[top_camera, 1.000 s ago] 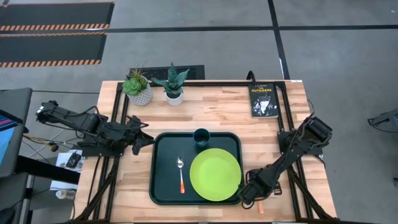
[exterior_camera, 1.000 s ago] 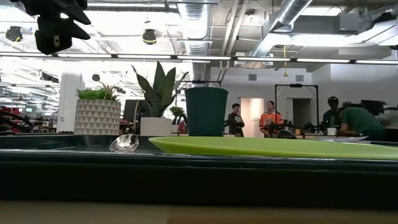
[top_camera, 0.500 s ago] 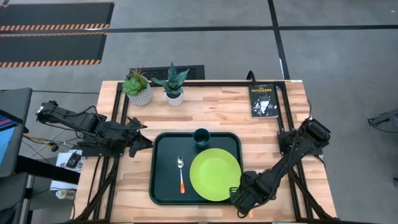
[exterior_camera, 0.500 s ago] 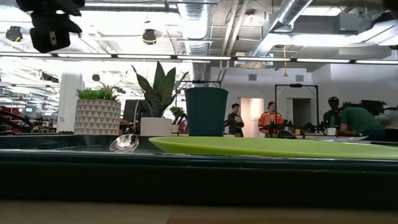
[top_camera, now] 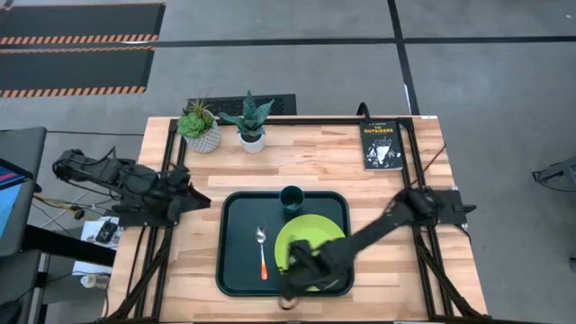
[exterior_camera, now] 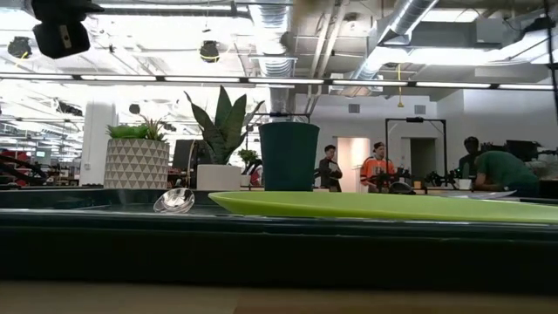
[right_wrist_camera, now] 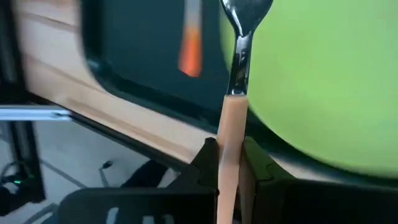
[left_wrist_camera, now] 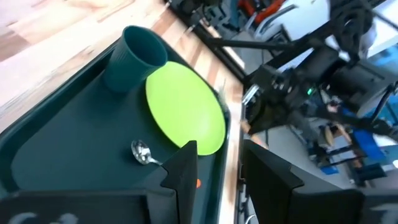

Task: Pick and place plate/cup/fork/spoon on tray
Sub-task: Put the light orange fork on the black tray to the left of the orange spoon

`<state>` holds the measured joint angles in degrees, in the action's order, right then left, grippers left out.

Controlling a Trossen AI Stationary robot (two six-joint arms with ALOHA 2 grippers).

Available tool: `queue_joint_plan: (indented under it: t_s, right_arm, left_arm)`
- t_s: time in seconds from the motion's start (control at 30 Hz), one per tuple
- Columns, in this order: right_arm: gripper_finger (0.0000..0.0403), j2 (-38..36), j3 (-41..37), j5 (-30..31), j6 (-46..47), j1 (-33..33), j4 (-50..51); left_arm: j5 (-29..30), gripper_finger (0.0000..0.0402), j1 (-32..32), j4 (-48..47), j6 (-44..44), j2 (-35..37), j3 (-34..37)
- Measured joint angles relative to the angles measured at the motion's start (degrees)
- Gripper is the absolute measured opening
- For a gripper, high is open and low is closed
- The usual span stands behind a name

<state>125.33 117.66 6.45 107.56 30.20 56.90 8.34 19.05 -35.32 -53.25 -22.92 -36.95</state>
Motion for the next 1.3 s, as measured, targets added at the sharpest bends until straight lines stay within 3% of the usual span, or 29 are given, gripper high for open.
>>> queue_joint_plan:
  t_s: [0.23, 0.37, 0.53, 1.3]
  right_arm:
    - [0.0024, 12.9, 17.5, 1.4, -9.5, -6.3, -1.4]
    - [0.0031, 15.4, 15.9, 1.1, -10.5, -8.2, -10.9]
    - [0.003, 17.5, 16.6, 1.2, -11.5, -9.7, -14.1]
    - [0.0037, 21.3, 16.5, -2.0, -13.1, -11.8, -12.7]
  left_arm:
    - [0.6, 0.0112, 0.0, -1.4, 0.0, 2.9, 0.0]
    - [1.0, 0.0112, 0.0, -2.7, 0.0, 3.2, 0.0]
    - [1.1, 0.0112, 0.0, -3.7, 0.1, 3.2, 0.0]
    - [3.6, 0.0112, 0.0, -6.4, 1.6, 3.1, 0.0]
